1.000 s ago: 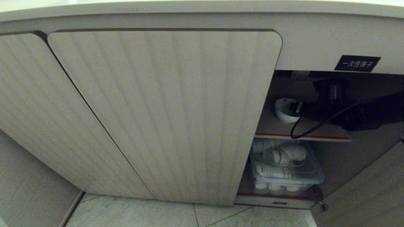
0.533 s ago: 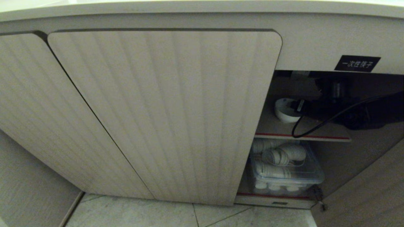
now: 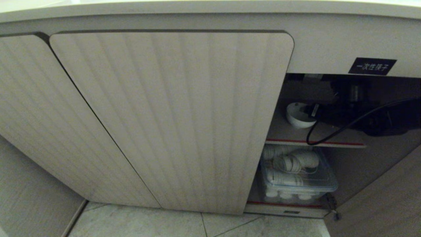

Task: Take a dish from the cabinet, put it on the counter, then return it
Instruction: Take the bowl from the cabinet

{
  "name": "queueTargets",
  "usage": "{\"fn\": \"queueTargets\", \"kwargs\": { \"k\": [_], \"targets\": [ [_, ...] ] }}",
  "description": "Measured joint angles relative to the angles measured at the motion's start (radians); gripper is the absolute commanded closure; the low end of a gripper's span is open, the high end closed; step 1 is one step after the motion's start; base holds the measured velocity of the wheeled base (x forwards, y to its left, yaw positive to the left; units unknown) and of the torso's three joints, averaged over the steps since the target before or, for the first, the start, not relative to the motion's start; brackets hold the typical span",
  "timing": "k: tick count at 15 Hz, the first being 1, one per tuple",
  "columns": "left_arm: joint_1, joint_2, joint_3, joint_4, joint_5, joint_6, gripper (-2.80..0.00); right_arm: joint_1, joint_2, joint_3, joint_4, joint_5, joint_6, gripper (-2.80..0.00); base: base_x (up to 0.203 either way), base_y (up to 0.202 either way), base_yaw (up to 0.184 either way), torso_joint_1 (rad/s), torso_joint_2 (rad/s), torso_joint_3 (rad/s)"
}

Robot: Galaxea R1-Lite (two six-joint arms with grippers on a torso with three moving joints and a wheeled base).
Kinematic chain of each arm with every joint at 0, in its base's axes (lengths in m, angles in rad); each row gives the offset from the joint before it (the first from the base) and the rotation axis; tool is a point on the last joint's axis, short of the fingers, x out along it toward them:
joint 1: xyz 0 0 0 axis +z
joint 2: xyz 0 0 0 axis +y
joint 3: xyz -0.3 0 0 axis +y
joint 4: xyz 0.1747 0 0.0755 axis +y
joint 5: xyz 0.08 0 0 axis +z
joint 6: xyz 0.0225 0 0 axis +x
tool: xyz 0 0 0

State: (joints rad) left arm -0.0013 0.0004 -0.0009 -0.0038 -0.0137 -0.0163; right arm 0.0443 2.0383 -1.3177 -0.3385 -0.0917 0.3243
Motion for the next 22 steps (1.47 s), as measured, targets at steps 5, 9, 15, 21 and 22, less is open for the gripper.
{"fn": "queueTargets", "kwargs": {
  "k": [5,9,15,21,22],
  "targets": [
    [0.000,0.000,0.000,0.000,0.000,0.000,0.00,0.000,-0.021,0.000,0.058,0.001,0.001,-2.80,0.000,0.000,0.000,0.000,0.00,0.000],
    [0.000,0.000,0.000,0.000,0.000,0.000,0.00,-0.002,-0.029,0.000,0.087,0.020,0.006,-2.80,0.000,0.000,0.000,0.000,0.00,0.000],
    [0.000,0.000,0.000,0.000,0.000,0.000,0.00,-0.003,-0.022,-0.002,0.111,0.020,0.005,-2.80,0.000,0.000,0.000,0.000,0.00,0.000],
    [0.000,0.000,0.000,0.000,0.000,0.000,0.00,-0.003,-0.001,-0.010,0.111,0.019,0.005,-2.80,0.000,0.000,0.000,0.000,0.00,0.000],
    [0.000,0.000,0.000,0.000,0.000,0.000,0.00,-0.003,0.001,-0.010,0.110,0.019,0.005,-2.80,0.000,0.000,0.000,0.000,0.00,0.000]
  ]
}}
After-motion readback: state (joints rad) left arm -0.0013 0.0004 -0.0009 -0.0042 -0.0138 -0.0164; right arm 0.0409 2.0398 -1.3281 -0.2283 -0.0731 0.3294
